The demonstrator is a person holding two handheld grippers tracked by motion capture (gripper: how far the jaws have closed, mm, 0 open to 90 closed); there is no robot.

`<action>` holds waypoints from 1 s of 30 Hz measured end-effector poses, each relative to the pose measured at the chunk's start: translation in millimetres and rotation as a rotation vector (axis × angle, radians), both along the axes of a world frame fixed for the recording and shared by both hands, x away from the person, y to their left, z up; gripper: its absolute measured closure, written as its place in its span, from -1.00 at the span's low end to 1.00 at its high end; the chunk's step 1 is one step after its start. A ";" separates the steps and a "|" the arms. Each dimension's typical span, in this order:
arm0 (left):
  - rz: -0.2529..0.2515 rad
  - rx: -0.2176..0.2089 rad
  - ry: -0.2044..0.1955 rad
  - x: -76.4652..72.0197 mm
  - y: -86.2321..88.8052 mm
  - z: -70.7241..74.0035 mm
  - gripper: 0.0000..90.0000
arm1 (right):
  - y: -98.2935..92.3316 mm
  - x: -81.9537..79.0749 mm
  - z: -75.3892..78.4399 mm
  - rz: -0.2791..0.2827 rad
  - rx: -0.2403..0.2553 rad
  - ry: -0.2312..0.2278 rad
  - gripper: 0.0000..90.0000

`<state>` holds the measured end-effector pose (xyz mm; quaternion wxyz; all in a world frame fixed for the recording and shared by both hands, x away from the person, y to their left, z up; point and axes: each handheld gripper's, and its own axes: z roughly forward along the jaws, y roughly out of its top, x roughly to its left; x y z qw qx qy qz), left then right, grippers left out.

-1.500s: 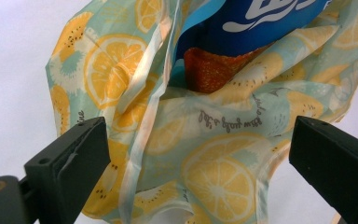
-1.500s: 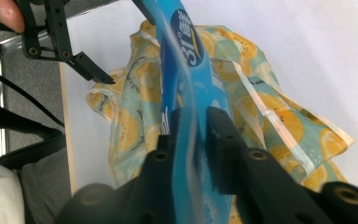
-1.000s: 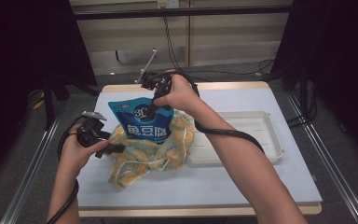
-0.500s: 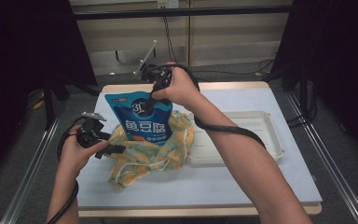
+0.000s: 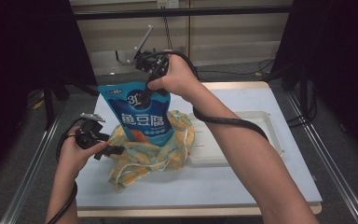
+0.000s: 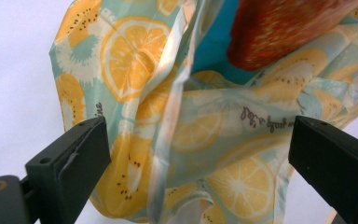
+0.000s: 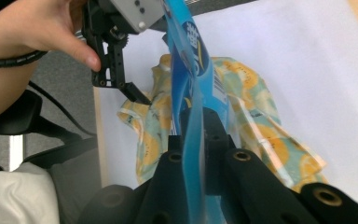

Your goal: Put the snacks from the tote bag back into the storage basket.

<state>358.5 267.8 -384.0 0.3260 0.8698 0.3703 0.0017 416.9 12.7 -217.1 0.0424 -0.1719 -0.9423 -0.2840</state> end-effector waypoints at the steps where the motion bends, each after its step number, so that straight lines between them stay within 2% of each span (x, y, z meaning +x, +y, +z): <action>1: 0.005 -0.008 0.006 -0.6 -0.1 0.3 -0.89 | 0.3 -0.8 3.1 0.005 0.002 0.010 1.00; 5: 0.009 -0.008 0.000 -1.0 1.1 0.0 -0.89 | -0.4 -2.5 16.1 0.000 0.012 -0.016 1.00; 9: 0.006 -0.016 0.004 -1.1 -0.3 -0.9 -0.89 | -2.8 -2.1 28.6 0.001 0.027 -0.013 1.00; 13: 0.005 -0.014 0.011 -0.3 -1.6 -2.4 -0.89 | -4.8 -2.9 40.9 -0.015 0.025 -0.035 1.00; 16: -0.004 -0.007 0.010 0.2 -2.1 -2.1 -0.89 | -7.2 -1.5 48.0 -0.014 0.026 -0.025 1.00; 22: -0.004 -0.019 0.001 -0.5 -4.6 0.3 -0.89 | -10.9 1.6 56.3 0.000 0.036 -0.030 1.00; 23: -0.004 -0.022 0.001 -0.5 -4.9 0.3 -0.89 | -10.8 1.1 58.0 -0.013 0.027 -0.044 1.00; 30: -0.017 -0.025 0.003 0.5 -6.8 -0.5 -0.89 | -17.0 3.4 65.7 -0.001 0.029 -0.041 1.00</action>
